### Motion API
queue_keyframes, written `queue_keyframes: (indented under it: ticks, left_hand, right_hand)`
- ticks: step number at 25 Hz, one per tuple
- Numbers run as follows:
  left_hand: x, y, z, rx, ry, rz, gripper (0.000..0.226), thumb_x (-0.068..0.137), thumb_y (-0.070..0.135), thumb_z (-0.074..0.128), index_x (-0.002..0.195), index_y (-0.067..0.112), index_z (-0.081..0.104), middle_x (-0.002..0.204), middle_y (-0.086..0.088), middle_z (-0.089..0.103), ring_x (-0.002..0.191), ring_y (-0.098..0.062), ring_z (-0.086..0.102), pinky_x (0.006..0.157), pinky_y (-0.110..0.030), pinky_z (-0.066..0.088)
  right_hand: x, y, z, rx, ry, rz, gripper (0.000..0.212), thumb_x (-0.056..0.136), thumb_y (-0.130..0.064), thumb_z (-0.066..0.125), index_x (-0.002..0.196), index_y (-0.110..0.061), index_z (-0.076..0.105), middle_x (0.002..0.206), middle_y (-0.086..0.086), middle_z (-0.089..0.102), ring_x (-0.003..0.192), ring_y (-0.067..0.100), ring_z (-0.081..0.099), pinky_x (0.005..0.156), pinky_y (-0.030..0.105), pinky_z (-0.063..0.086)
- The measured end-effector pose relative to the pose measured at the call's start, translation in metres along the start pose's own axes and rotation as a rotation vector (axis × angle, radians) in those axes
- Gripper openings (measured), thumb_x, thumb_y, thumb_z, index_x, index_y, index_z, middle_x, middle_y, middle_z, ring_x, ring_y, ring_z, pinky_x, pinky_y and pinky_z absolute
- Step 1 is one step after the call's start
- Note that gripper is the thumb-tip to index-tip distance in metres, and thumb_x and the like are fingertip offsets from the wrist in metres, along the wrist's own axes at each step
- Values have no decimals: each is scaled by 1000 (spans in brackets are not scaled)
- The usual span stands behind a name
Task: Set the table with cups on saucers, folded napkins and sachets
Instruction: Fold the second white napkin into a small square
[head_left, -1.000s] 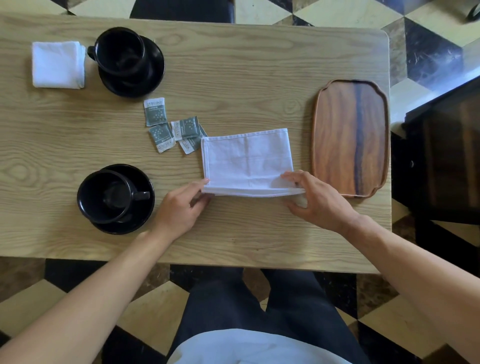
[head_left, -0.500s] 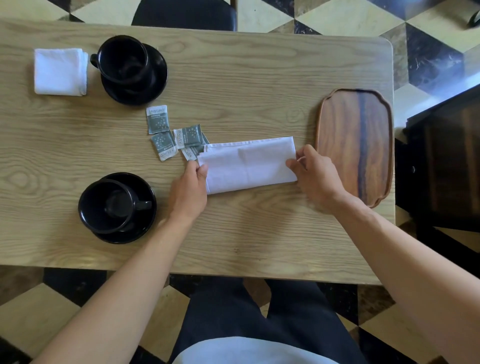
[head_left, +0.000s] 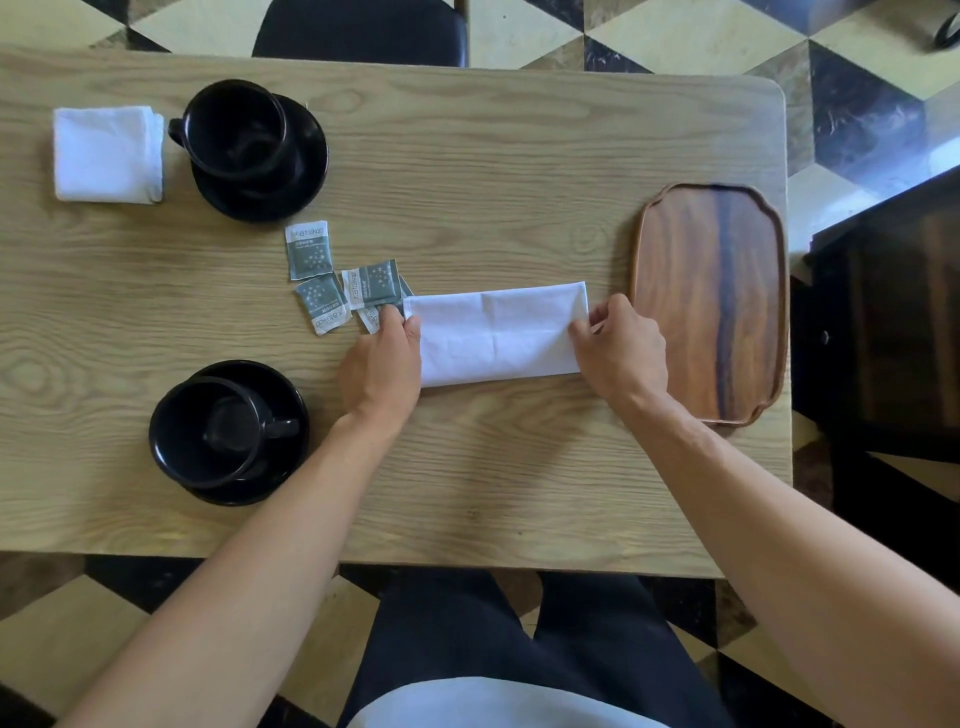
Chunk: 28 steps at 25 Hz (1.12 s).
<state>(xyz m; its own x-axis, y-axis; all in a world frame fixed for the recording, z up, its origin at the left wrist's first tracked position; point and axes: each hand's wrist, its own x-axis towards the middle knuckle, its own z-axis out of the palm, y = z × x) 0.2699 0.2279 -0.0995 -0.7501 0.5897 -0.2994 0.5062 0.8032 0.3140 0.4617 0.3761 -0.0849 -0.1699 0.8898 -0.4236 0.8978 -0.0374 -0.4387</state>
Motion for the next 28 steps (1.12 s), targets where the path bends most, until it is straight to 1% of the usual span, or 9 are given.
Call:
queue_keyframes:
  ticks: [2,4,7,10,13,16,23,25,28]
  left_hand:
    - [-2,0,0,-109,52,-31,30,105,40,43,102,10,47,89,-17,67,82,-41,60,63,-42,39]
    - [-9,0,-2,-236,210,16,32,102,35,51,111,4,50,101,-19,65,95,-42,59,75,-45,41]
    - [-31,7,6,-121,445,313,34,98,25,55,119,-2,57,120,-22,59,111,-41,54,93,-48,41]
    - [-38,26,29,24,279,578,49,101,27,48,141,-2,50,149,-24,47,141,-42,40,116,-54,31]
    - [-30,30,49,240,78,543,65,106,44,37,159,8,24,165,-24,16,154,-37,13,123,-55,15]
    - [-22,19,64,310,77,544,69,105,52,31,160,13,19,165,-25,11,155,-38,8,123,-56,13]
    - [-22,24,59,307,42,547,71,103,53,33,160,14,19,165,-26,10,154,-41,7,122,-59,12]
    - [-26,23,50,269,35,548,72,102,50,39,159,10,22,164,-27,12,154,-41,9,123,-59,12]
    - [-35,20,43,161,115,641,68,97,39,48,149,-3,41,159,-30,29,150,-44,24,121,-60,20]
  right_hand:
    - [-4,-1,1,10,29,-19,19,93,-40,51,101,-23,53,83,-4,60,81,28,53,67,34,37]
    - [-10,1,-1,20,97,-84,27,93,-36,55,115,-21,52,101,-3,65,88,24,56,71,34,40]
    - [-19,4,-1,-15,281,-355,31,92,-25,56,120,-13,57,119,6,58,107,26,55,86,42,48]
    - [-23,-2,18,-133,225,-655,40,98,-20,54,136,-8,58,145,18,50,138,38,42,115,48,34]
    - [-15,0,39,-340,9,-732,57,106,-32,43,158,-12,32,167,17,19,156,36,11,126,51,10]
    - [-1,22,50,-496,-52,-750,67,107,-50,29,162,-18,10,171,10,3,158,28,-2,127,48,2]
    - [2,21,49,-480,-100,-723,67,107,-51,29,163,-21,6,171,5,-3,157,23,-9,127,45,-5]
    - [-2,13,40,-443,-111,-708,65,106,-42,37,162,-19,15,171,5,7,158,26,-1,127,47,-2]
    - [3,-10,29,-364,13,-691,53,98,-23,48,150,-13,43,150,8,46,143,30,36,126,49,9]
